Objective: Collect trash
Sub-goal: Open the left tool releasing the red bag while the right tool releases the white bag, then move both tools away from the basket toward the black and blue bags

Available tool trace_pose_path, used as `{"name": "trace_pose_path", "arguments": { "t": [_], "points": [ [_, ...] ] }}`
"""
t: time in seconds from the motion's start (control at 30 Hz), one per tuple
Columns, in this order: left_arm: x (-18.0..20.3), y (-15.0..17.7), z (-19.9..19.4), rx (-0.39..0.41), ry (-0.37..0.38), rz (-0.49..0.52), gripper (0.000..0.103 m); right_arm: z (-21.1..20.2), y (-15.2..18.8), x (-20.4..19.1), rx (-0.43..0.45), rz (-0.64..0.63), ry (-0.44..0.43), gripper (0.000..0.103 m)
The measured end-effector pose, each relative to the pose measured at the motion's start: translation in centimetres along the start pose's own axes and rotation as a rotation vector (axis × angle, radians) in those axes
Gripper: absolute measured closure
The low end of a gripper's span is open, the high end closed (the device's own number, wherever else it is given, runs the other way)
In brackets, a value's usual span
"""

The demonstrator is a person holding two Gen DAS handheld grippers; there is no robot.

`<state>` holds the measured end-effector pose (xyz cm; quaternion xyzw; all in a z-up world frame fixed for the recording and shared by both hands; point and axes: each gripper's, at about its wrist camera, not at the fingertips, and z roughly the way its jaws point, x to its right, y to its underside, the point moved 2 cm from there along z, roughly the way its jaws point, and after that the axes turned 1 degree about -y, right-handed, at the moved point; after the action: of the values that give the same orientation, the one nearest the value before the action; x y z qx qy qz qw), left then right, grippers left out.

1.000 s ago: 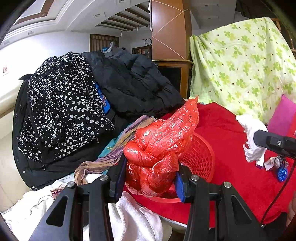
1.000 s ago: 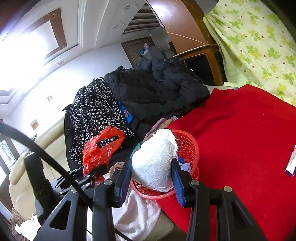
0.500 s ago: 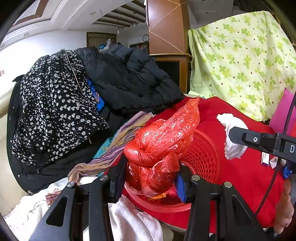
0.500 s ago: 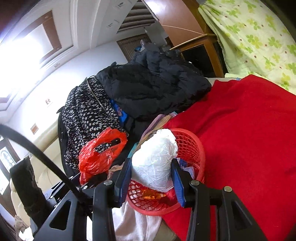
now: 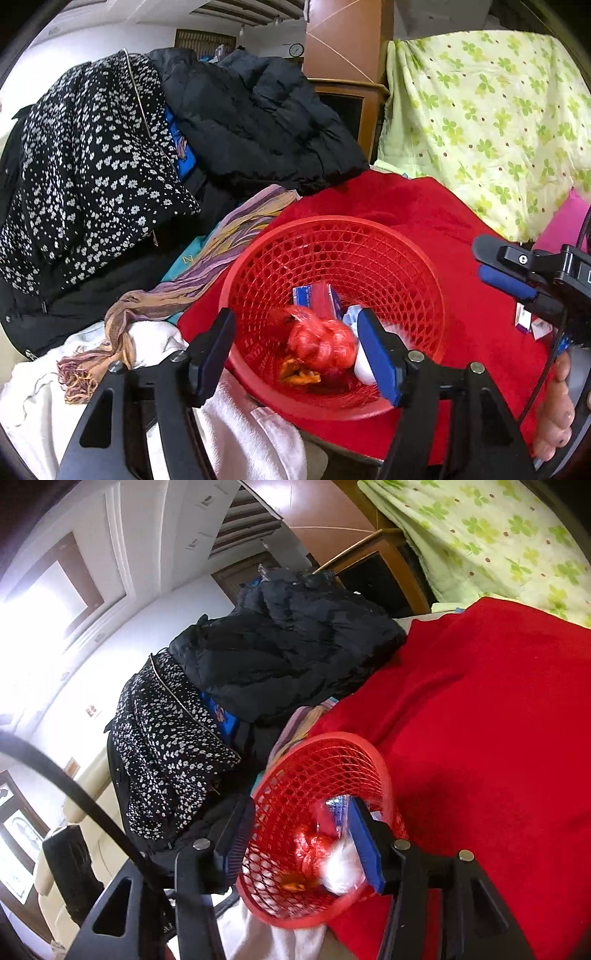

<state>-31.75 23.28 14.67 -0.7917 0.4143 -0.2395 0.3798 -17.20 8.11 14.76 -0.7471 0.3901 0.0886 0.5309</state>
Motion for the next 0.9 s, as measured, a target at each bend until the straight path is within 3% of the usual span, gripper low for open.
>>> {"name": "trace_pose_path", "arguments": {
  "t": [0.23,0.5,0.9],
  "points": [
    [3.1,-0.4,-3.0,0.055,0.012,0.079,0.031,-5.2,0.4,2.3,0.044,0.008,0.05,0.047],
    [8.0,-1.5,-7.6,0.178,0.007,0.181,0.028,-14.4,0.5,5.0,0.152,0.02,0.135,0.047],
    [17.0,-1.6,-9.5,0.207,0.082,0.317,0.027,-25.1,1.7,9.5,0.253,0.052,0.238,0.046]
  ]
}}
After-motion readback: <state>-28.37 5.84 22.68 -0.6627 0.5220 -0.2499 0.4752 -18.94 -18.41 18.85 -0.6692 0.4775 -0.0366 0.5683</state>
